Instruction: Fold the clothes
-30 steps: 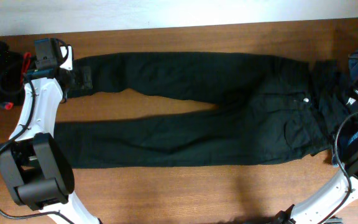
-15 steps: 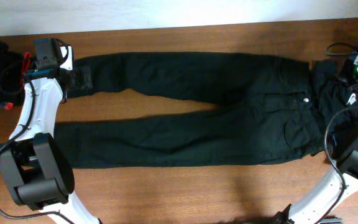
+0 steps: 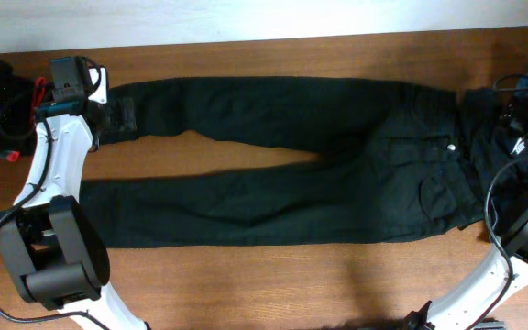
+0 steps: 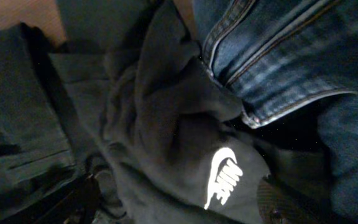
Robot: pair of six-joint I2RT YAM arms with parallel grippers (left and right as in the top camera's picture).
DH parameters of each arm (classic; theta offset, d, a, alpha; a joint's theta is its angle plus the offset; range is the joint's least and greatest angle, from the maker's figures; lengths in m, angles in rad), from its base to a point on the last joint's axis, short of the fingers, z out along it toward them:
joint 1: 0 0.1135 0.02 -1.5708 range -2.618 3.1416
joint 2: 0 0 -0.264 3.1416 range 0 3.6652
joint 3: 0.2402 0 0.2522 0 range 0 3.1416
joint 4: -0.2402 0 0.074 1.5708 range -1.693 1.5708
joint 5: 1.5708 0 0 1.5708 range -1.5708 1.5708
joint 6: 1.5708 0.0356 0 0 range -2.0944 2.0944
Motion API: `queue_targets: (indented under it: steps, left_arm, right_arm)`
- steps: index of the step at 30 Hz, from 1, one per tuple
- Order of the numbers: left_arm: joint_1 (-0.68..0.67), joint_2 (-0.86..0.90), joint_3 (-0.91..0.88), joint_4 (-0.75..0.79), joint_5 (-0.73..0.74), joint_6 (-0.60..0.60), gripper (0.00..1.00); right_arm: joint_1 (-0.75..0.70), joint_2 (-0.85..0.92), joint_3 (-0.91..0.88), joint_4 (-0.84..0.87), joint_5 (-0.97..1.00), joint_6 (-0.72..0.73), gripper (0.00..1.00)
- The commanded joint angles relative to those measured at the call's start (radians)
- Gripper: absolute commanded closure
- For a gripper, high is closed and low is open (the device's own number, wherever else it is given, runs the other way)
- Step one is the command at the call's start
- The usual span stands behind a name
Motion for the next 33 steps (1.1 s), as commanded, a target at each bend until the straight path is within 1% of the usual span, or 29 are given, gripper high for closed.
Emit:
queue_targets:
  steps: [1, 5, 8, 10, 11, 12, 13, 15, 17, 20, 29, 33]
  left_arm:
    - [0.002, -0.028, 0.014, -0.001, 0.011, -0.009, 0.01]
    - [0.002, -0.028, 0.014, -0.001, 0.011, -0.009, 0.01]
    - [0.002, -0.028, 0.014, -0.001, 0.011, -0.009, 0.00]
    - [0.002, -0.028, 0.014, -0.001, 0.011, -0.009, 0.01]
    - [0.002, -0.028, 0.014, -0.001, 0.011, -0.009, 0.01]
    - [0.002, -0.028, 0.014, -0.001, 0.011, -0.009, 0.01]
    - [0.002, -0.028, 0.014, -0.001, 0.011, -0.009, 0.01]
    - [0.002, -0.028, 0.014, -0.001, 0.011, -0.009, 0.01]
    - [0.002, -0.028, 0.014, -0.001, 0.011, -0.009, 0.01]
    - [0.002, -0.028, 0.014, -0.001, 0.011, -0.009, 0.01]
    - [0.002, -0.028, 0.014, -0.001, 0.011, -0.009, 0.01]
    - [0.002, -0.028, 0.014, -0.001, 0.011, -0.009, 0.01]
  right_arm:
    - [0.001, 0.047, -0.039, 0.023, 0.028, -0.002, 0.14]
    - [0.003, 0.084, -0.041, 0.028, 0.019, 0.002, 0.17]
    - [0.006, 0.095, -0.041, 0.030, 0.014, 0.051, 0.19]
    - [0.009, 0.098, -0.041, 0.033, 0.015, 0.054, 0.25]
    - [0.011, 0.099, -0.042, 0.034, 0.015, 0.054, 0.34]
    - [0.011, 0.099, -0.041, 0.033, 0.015, 0.055, 0.48]
    - [0.011, 0.098, -0.041, 0.031, 0.015, 0.055, 0.68]
    - [0.011, 0.089, -0.039, 0.024, 0.014, 0.055, 0.96]
    - [0.011, 0.076, -0.023, 0.011, 0.000, 0.070, 0.96]
    - [0.014, 0.047, 0.053, -0.052, -0.050, 0.069, 0.96]
    - [0.001, -0.060, 0.395, -0.293, -0.052, 0.097, 0.96]
    - [-0.027, -0.100, 0.521, -0.365, -0.029, 0.156, 0.96]
